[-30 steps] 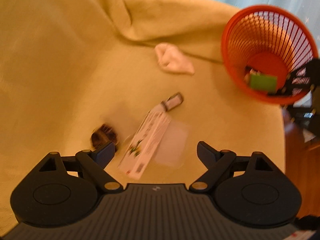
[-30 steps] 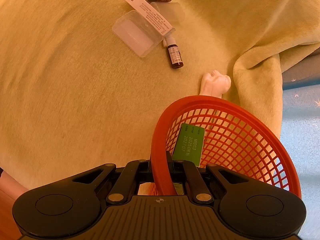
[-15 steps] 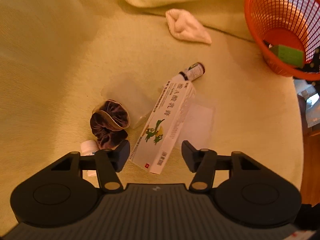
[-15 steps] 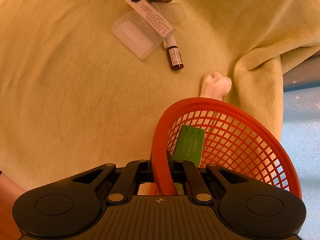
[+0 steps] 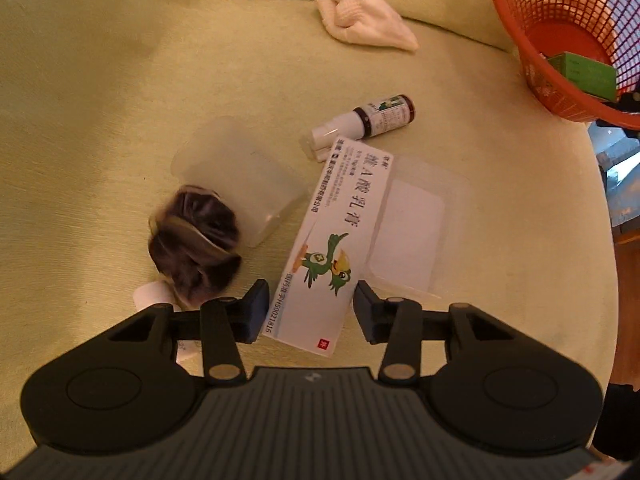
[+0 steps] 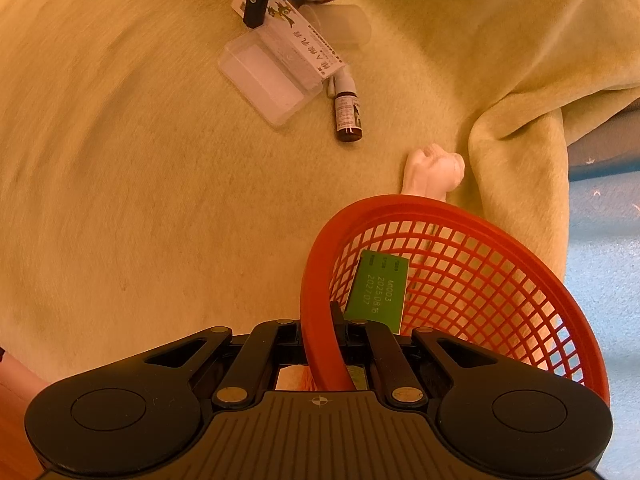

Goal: Organize objects
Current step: 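Grasp the white medicine box with green bird print, left tool, then carry the white box into the wastebasket and open the left tool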

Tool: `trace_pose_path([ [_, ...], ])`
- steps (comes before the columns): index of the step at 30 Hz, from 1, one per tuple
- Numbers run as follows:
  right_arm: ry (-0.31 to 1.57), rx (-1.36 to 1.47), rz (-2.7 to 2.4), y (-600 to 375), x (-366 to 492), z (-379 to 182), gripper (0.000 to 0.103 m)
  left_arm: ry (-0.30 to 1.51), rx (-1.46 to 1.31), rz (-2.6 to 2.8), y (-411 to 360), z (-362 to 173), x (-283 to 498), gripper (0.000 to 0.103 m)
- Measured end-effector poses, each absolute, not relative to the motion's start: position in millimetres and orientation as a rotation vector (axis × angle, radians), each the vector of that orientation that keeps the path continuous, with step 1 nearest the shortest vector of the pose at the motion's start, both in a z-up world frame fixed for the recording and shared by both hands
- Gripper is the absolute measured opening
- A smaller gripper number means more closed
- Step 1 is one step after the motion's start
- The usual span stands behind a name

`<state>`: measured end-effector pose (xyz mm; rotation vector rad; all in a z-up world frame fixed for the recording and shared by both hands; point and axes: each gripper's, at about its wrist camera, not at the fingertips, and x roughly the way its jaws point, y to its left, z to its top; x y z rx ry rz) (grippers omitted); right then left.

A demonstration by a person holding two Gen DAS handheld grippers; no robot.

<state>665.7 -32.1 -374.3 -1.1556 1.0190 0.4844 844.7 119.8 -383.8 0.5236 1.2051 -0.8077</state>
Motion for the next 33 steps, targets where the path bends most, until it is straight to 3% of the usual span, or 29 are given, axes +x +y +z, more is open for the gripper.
trace_pose_path([
  [18,1.016,-1.160,0.487,-34,667,-375,0.002,1.122,0.663,-0.793,104,-389,819,0.033],
  [33,1.018,-1.165,0.489,-35,667,-374,0.002,1.098,0.567,-0.728,111,-321,809,0.032],
])
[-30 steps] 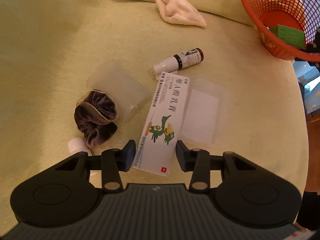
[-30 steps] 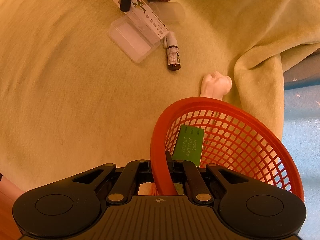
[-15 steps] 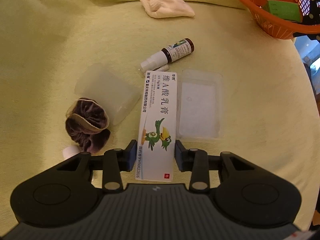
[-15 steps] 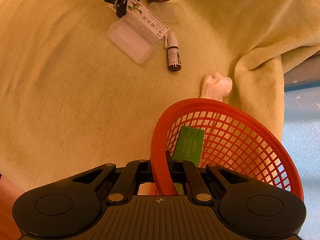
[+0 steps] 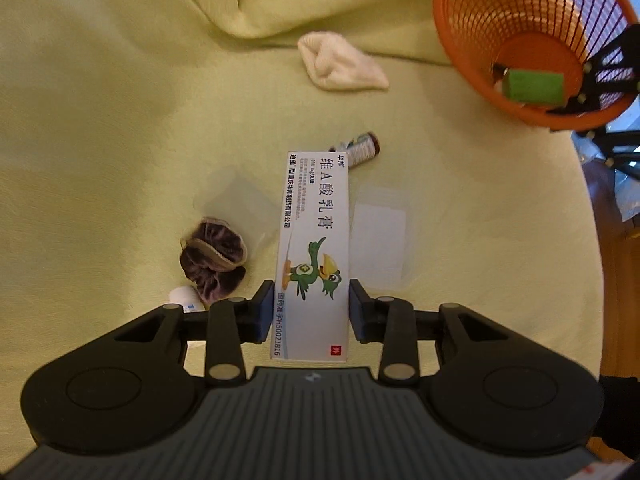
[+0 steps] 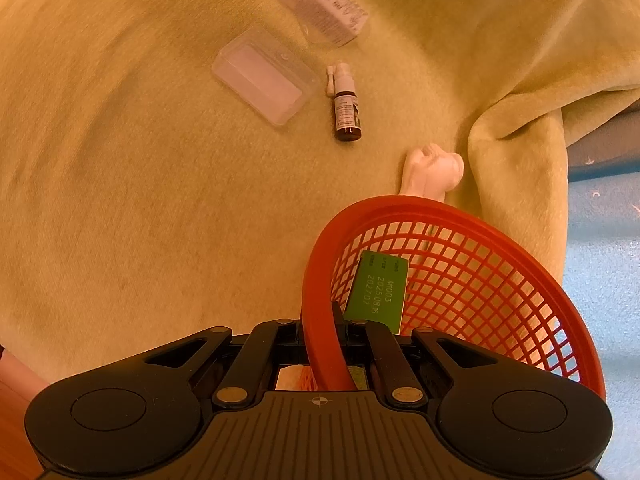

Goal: Organize objects
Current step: 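Carry the white box into the wastebasket and open the left tool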

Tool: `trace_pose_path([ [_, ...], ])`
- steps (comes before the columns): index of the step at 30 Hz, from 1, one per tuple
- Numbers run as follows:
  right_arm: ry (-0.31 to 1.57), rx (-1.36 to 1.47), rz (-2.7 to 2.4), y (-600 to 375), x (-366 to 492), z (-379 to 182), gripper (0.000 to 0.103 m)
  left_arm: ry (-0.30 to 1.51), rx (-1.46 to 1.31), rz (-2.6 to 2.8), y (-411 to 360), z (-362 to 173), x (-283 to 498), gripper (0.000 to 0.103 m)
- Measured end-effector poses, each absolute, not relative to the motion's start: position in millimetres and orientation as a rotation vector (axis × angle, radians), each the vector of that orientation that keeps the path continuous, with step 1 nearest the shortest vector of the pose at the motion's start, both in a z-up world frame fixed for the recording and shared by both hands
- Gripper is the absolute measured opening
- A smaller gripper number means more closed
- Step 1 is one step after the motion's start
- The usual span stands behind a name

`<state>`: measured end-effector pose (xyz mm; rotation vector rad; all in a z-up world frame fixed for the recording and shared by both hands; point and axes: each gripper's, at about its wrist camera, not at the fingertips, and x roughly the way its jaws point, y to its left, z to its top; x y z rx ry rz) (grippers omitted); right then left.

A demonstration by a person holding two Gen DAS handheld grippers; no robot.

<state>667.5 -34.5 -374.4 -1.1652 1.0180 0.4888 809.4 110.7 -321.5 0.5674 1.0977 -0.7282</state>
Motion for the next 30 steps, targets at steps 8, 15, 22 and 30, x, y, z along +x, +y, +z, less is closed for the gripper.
trace_pose_path([
  [8,1.016,-1.171,0.491,-36,668,-375,0.002,1.053,0.556,-0.761,96,-291,805,0.032],
  [15,1.014,-1.179,0.493,-36,666,-376,0.002,1.006,0.548,-0.809,80,-274,805,0.032],
  [22,1.016,-1.156,0.479,-36,667,-375,0.002,0.972,0.562,-0.883,55,-262,807,0.032],
  [30,1.011,-1.154,0.487,-36,666,-375,0.002,0.919,0.585,-1.014,1,-243,803,0.032],
])
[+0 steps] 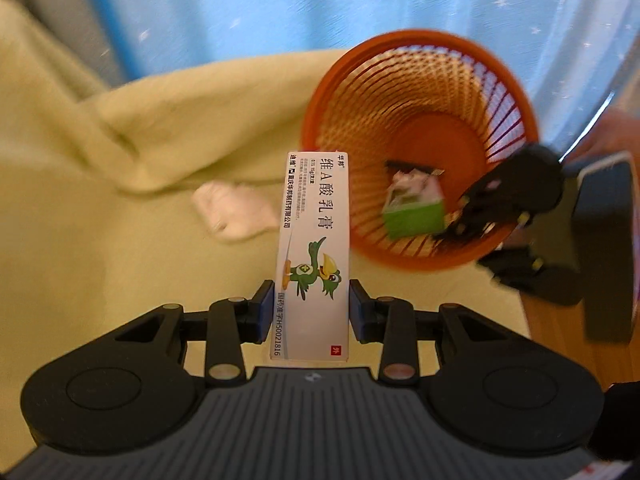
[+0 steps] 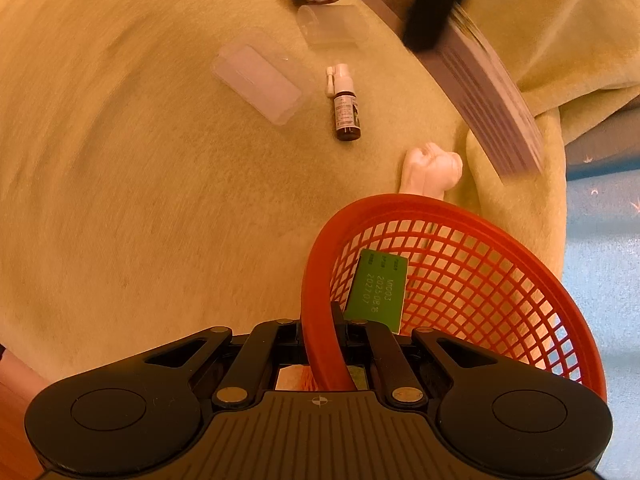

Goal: Organize objects
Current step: 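Carry the white box into the wastebasket and open the left tool, then reach the left tool down and grasp the clear plastic box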

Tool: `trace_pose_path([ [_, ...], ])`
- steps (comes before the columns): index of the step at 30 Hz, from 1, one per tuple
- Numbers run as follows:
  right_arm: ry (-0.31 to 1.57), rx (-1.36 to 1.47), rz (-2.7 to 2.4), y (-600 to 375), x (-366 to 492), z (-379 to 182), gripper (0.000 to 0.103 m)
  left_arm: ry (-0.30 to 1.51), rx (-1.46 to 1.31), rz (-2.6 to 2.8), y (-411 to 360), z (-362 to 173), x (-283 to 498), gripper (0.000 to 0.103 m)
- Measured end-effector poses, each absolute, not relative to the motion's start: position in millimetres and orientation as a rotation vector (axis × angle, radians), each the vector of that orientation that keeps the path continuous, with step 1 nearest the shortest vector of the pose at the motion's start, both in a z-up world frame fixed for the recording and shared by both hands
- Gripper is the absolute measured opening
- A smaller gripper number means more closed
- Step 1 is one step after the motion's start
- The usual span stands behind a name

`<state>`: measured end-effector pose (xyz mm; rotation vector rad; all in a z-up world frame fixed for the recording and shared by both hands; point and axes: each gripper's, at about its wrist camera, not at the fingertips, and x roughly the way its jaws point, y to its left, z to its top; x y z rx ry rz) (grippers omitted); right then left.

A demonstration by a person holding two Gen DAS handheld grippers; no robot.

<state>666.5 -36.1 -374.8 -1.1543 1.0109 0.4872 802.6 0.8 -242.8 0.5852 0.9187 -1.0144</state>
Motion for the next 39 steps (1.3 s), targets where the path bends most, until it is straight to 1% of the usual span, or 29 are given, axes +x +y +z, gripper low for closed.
trace_pose_path([
  [11,1.006,-1.136,0.491,-38,663,-372,0.002,0.858,0.567,-1.173,-86,-228,799,0.033],
  [12,1.006,-1.133,0.491,-39,663,-371,0.002,0.853,0.559,-1.174,-90,-227,800,0.035],
  [13,1.006,-1.130,0.490,-39,664,-371,0.002,0.847,0.554,-1.166,-93,-225,801,0.041],
  [15,1.007,-1.125,0.491,-40,663,-371,0.002,0.837,0.536,-1.151,-92,-223,804,0.041],
  [19,1.006,-1.117,0.493,-41,663,-371,0.002,0.849,0.527,-1.094,-78,-224,809,0.041],
  [28,0.999,-1.110,0.499,-40,661,-369,0.002,0.918,0.511,-0.906,-18,-238,816,0.042],
  [39,0.997,-1.114,0.505,-41,661,-368,0.002,1.011,0.453,-0.633,70,-261,804,0.050],
])
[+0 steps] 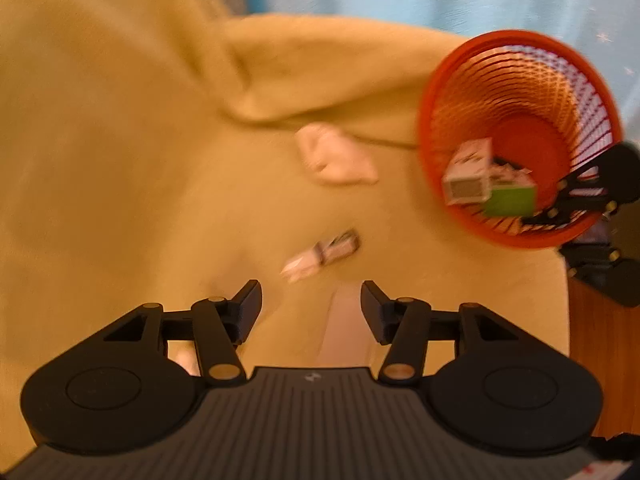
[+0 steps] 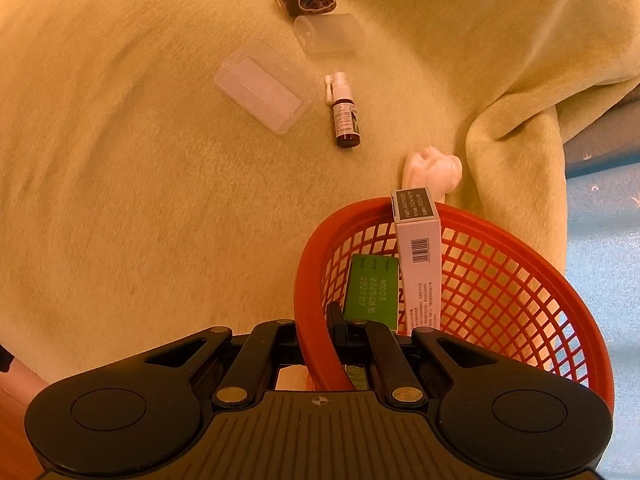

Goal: Organize objects
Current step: 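Reach the left tool down and grasp the clear plastic box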

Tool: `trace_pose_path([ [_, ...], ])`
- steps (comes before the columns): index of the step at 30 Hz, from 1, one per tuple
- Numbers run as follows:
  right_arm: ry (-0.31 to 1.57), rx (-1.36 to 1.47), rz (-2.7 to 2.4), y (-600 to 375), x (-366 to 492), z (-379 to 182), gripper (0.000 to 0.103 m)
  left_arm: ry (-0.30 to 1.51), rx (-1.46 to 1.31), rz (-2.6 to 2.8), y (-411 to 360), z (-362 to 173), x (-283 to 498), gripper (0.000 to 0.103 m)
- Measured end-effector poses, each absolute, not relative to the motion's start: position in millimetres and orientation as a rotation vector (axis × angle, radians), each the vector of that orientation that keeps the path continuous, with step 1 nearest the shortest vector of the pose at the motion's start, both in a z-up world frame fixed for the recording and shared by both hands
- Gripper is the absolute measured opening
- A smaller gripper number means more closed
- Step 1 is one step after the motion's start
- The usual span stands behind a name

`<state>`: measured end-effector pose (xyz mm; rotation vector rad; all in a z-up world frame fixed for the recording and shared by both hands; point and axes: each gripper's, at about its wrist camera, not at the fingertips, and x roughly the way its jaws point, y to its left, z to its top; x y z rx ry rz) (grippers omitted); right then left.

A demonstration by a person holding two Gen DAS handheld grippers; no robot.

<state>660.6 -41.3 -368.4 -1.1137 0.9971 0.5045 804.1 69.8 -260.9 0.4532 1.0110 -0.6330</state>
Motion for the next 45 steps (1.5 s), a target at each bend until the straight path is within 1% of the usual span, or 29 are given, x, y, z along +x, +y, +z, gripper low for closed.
trace_pose_path([
  [6,1.000,-1.113,0.503,-41,661,-368,0.002,1.053,0.415,-0.566,99,-276,800,0.054],
  [7,1.001,-1.113,0.503,-41,661,-368,0.002,1.059,0.413,-0.573,100,-280,799,0.057],
  [12,1.000,-1.118,0.505,-41,660,-368,0.002,1.068,0.426,-0.629,93,-302,793,0.064],
  [13,1.000,-1.119,0.506,-42,659,-368,0.002,1.063,0.435,-0.645,89,-306,791,0.067],
  [18,0.999,-1.124,0.509,-42,660,-367,0.002,1.055,0.485,-0.711,75,-333,785,0.073],
  [27,0.997,-1.123,0.506,-42,657,-368,0.002,1.078,0.502,-0.747,65,-373,788,0.073],
  [35,0.997,-1.126,0.507,-40,657,-368,0.002,1.084,0.495,-0.734,62,-381,791,0.072],
  [40,0.999,-1.124,0.504,-40,658,-368,0.002,1.087,0.501,-0.737,58,-385,793,0.066],
  [44,1.000,-1.121,0.502,-40,658,-368,0.002,1.092,0.494,-0.738,56,-387,793,0.064],
  [45,1.000,-1.121,0.502,-40,658,-368,0.002,1.095,0.493,-0.738,56,-388,793,0.061],
])
